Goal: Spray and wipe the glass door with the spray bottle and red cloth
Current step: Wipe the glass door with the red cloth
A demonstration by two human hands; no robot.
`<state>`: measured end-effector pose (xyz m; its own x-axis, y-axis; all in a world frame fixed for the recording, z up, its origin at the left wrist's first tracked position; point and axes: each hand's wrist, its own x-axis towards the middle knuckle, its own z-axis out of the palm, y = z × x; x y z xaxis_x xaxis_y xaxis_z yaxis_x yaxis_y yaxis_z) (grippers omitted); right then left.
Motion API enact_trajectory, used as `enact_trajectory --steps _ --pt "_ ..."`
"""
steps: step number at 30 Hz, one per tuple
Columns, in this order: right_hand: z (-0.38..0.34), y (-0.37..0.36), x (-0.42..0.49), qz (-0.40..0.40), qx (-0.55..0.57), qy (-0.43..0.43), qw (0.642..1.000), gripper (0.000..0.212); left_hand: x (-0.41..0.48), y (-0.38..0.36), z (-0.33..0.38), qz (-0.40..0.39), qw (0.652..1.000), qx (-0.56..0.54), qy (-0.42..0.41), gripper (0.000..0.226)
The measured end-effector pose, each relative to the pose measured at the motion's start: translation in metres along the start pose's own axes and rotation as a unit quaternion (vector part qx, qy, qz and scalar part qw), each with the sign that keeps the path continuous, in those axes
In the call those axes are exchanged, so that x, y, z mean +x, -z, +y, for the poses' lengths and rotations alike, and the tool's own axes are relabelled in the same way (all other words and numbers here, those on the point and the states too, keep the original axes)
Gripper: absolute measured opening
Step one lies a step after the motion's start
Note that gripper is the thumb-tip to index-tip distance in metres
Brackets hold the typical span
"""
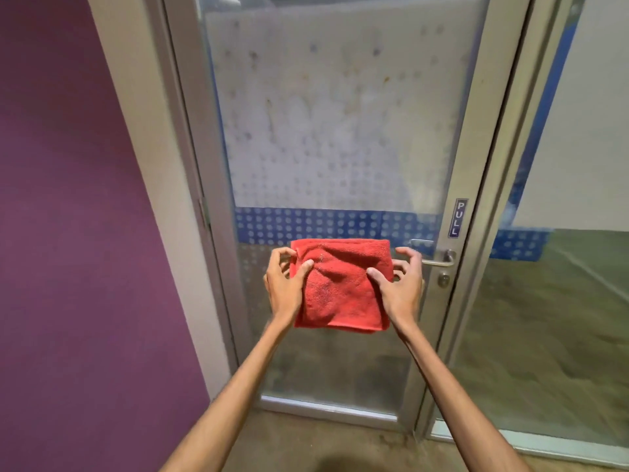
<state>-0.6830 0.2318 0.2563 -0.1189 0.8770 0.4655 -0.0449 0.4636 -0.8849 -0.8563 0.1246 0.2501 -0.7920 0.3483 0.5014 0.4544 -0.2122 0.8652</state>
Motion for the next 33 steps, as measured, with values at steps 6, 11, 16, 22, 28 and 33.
enact_trajectory --steps 6,11,16,22,28,33 --pt "-0.015 -0.079 0.033 0.043 -0.016 0.056 0.997 0.043 0.086 0.019 -0.02 0.006 0.999 0.004 -0.043 0.04" --pt "-0.022 -0.126 0.058 0.066 -0.024 0.084 0.994 0.027 0.145 0.036 -0.034 -0.012 0.998 -0.038 -0.039 0.052" --pt "-0.028 -0.161 0.078 0.064 -0.013 0.086 0.994 0.025 0.195 0.05 -0.045 -0.033 0.995 -0.096 0.001 0.055" --pt "-0.036 -0.198 0.111 0.084 0.002 0.096 0.992 0.025 0.25 0.051 -0.053 -0.057 0.989 -0.136 0.013 0.063" --pt "-0.059 -0.248 0.163 0.112 -0.019 0.151 0.982 0.023 0.322 0.035 -0.048 -0.008 0.993 -0.118 -0.03 0.062" --pt "-0.082 -0.295 0.231 0.146 -0.024 0.219 0.965 0.026 0.397 0.012 -0.027 0.048 0.99 -0.047 -0.125 0.056"
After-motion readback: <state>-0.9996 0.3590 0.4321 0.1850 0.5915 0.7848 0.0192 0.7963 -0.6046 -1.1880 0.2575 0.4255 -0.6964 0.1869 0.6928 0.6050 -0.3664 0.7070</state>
